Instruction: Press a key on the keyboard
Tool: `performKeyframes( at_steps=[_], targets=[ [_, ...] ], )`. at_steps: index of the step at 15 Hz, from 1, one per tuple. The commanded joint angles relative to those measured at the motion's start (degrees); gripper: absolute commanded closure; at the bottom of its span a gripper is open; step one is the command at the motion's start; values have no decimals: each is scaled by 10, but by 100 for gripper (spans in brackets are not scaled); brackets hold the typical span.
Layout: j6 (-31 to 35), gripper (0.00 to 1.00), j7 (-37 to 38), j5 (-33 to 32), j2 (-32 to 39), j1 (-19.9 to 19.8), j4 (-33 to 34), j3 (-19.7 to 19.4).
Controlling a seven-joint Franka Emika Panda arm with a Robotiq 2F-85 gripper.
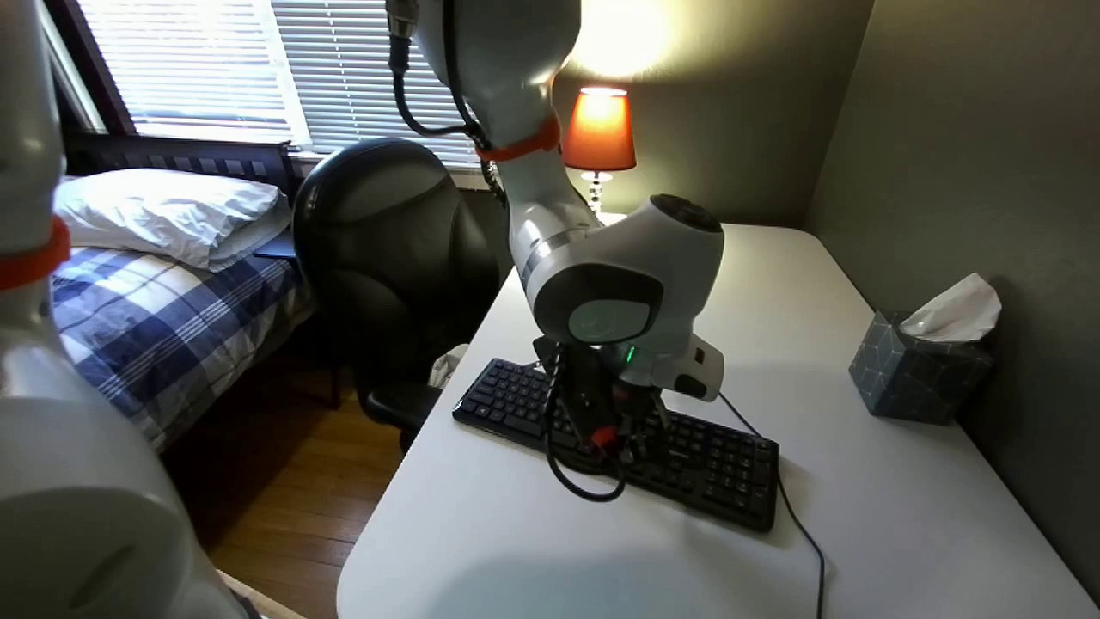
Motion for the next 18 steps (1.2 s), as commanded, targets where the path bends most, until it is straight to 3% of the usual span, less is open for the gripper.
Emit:
performKeyframes(
  at_steps=[1,18],
  targets=[
    [4,100,-13,11,12,-5,7,7],
    [43,100,-34,-1,26,6,6,21]
  ],
)
